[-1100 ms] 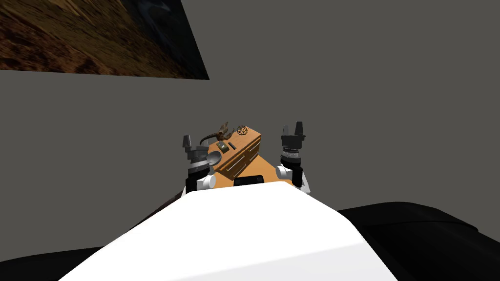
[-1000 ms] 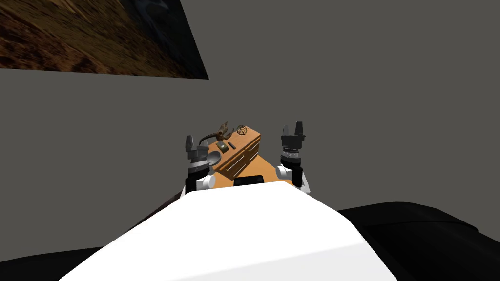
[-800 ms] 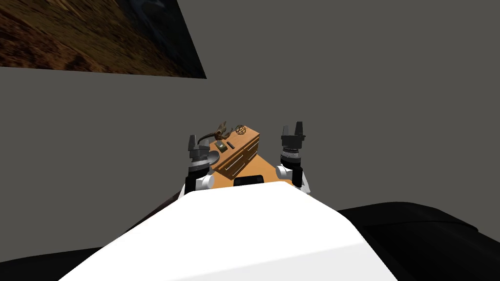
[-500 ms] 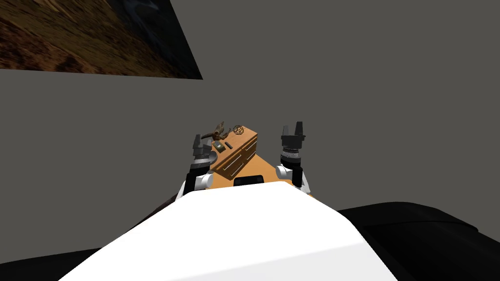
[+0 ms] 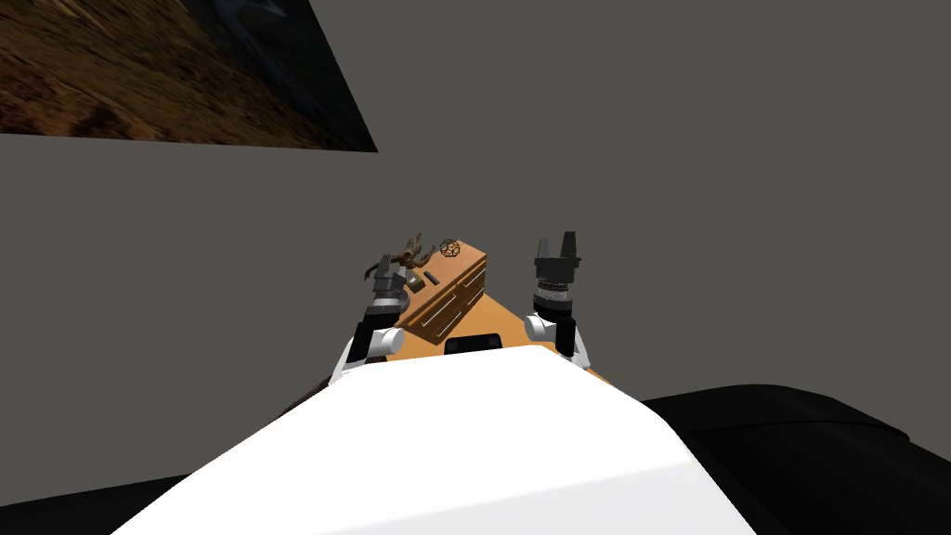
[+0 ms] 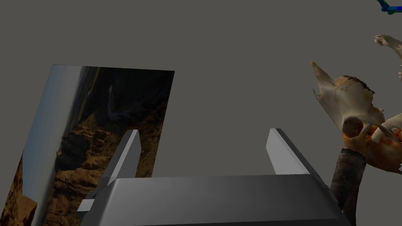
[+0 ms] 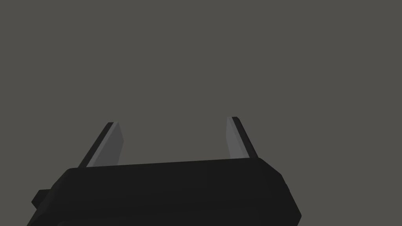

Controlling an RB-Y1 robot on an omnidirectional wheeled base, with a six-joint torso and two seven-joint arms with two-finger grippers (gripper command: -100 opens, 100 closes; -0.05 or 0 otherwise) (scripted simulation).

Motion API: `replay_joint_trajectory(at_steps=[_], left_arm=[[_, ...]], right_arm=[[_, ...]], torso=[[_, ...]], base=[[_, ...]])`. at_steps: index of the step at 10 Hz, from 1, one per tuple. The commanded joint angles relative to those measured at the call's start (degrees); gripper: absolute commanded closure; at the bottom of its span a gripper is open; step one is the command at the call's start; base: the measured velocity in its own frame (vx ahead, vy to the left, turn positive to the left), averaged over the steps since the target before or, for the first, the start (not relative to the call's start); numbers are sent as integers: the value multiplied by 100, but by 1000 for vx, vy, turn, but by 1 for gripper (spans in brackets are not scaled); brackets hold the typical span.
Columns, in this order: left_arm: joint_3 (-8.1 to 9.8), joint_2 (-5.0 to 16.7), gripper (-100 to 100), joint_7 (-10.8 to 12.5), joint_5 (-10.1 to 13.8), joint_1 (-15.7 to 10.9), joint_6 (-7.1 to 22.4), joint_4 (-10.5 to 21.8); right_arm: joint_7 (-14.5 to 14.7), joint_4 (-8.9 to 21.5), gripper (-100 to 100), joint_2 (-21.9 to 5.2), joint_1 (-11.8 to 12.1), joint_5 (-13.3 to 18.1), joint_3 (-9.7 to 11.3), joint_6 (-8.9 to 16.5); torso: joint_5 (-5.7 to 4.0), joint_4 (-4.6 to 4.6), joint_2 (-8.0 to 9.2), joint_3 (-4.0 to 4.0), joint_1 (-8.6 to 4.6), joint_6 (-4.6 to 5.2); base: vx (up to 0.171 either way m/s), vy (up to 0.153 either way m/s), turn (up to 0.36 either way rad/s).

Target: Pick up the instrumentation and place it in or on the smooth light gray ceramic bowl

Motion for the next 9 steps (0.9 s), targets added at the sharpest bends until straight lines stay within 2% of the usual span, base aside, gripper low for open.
replay_joint_trajectory(at_steps=[1,2,3,4,5,6,7,8,9], left_arm=[[-16,130,-100,-192,149,-150,286,72],[-16,130,-100,-192,149,-150,335,72],[-31,237,-100,-368,288,-287,556,148],[-31,237,-100,-368,288,-287,629,148],[-46,341,-100,-552,432,-430,826,231],[-46,341,-100,-552,432,-430,939,231],[-58,443,-100,-743,581,-580,1149,322],[-58,443,-100,-743,581,-580,1264,322],[-67,545,-100,-939,732,-736,1492,421]], right_arm=[[0,0,0,0,0,0,0,0],[0,0,0,0,0,0,0,0],[0,0,0,0,0,0,0,0],[0,0,0,0,0,0,0,0],[0,0,0,0,0,0,0,0],[0,0,0,0,0,0,0,0],[0,0,0,0,0,0,0,0],[0,0,0,0,0,0,0,0],[0,0,0,0,0,0,0,0]], torso=[[0,0,0,0,0,0],[0,0,-2,-1,-1,2],[0,0,-2,-1,0,0],[0,-1,-3,-2,-1,2],[0,-1,-2,-1,0,0],[0,-1,-5,-3,-1,2],[0,-1,-4,-3,1,-1],[0,-1,-7,-4,0,2],[0,-2,-6,-3,2,-1]], base=[[13,-21,-91],[12,-15,-44],[15,-18,-101],[13,-15,-45],[20,-20,-96],[18,-12,-43],[24,-16,-94],[22,-10,-51],[21,-11,-97]])
